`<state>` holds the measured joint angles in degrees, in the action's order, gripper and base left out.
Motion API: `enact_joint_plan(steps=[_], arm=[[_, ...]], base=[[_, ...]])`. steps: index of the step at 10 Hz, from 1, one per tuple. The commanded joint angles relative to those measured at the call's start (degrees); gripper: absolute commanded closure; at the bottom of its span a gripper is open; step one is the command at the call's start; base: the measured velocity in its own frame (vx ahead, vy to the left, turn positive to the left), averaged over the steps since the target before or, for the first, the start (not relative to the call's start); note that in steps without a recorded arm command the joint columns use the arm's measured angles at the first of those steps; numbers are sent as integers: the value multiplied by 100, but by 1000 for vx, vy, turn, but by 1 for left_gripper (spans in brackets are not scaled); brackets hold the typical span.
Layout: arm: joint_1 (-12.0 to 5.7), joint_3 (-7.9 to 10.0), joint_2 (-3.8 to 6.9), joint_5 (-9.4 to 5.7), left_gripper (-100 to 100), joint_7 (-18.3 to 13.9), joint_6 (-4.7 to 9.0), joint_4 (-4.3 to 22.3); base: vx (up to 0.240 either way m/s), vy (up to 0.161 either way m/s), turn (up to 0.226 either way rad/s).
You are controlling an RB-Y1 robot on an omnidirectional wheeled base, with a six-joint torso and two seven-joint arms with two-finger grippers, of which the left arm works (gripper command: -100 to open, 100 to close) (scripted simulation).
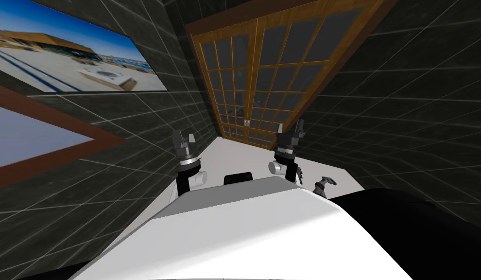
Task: Pull the door open
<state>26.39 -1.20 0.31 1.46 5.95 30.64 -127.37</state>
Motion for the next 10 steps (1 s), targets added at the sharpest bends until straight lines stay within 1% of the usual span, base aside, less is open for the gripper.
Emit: enact_joint_plan(steps=[1, 3, 5, 6, 10], arm=[[-36, 25, 47, 22, -100, 142, 39, 168], [-86, 59, 104, 53, -100, 339, 94, 403], [-121, 83, 139, 75, -100, 476, 131, 566], [-157, 108, 174, 97, -100, 618, 171, 734], [-244, 167, 247, 150, -100, 957, 264, 1136]], base=[[79, -22, -57], [159, -41, -95], [133, -43, -51], [138, -45, -101], [98, -34, -63]])
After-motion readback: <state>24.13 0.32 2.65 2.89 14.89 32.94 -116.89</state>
